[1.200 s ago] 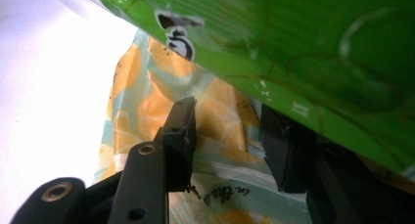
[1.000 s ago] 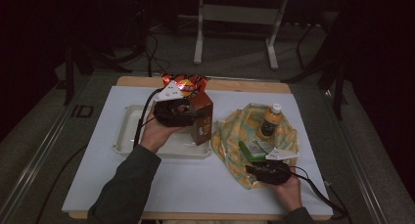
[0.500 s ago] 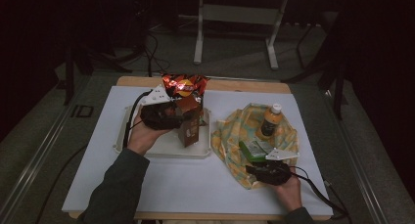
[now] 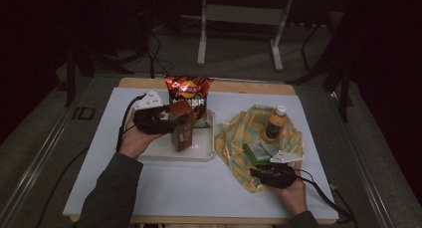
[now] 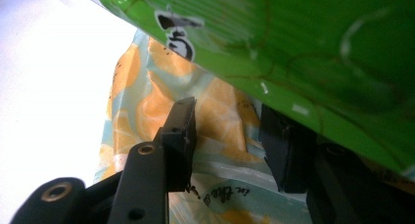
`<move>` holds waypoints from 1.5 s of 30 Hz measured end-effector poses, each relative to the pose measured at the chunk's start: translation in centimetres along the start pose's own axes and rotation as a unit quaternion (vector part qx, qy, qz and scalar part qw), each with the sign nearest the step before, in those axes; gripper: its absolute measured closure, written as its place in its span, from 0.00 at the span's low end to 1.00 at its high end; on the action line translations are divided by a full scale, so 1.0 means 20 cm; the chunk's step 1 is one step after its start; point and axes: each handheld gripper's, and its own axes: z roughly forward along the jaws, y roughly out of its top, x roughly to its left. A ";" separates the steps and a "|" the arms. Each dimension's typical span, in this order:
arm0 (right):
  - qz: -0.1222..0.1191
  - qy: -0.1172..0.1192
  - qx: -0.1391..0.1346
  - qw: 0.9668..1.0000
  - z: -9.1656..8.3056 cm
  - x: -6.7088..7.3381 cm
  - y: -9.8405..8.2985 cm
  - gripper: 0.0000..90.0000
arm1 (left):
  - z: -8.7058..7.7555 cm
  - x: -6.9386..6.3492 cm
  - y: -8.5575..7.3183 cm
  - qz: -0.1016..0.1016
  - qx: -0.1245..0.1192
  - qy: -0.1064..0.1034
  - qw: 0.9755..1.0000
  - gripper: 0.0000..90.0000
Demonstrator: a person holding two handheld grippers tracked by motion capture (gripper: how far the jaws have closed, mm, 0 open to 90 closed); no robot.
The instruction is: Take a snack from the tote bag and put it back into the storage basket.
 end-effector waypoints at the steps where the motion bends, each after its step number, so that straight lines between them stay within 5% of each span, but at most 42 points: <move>1: 0.000 0.000 0.000 1.000 0.00 0.00 0.00 0.64 | -0.01 0.00 0.00 0.000 0.001 0.001 1.000 0.47; 14: 0.000 0.000 0.000 1.000 0.00 0.00 0.00 0.64 | -0.06 0.03 -0.05 0.012 0.031 0.013 0.999 0.47; 23: 0.001 0.000 0.000 1.000 0.00 0.00 0.00 0.64 | -0.05 0.02 -0.04 0.042 0.070 0.017 0.997 0.47; 34: 0.002 0.000 -0.001 1.000 0.01 0.00 0.00 0.64 | 0.05 -0.03 0.00 0.085 0.105 0.000 0.991 0.47; 45: 0.001 0.000 0.000 1.000 0.01 0.00 0.00 0.63 | 0.19 -0.08 0.04 0.096 0.108 -0.007 0.989 0.46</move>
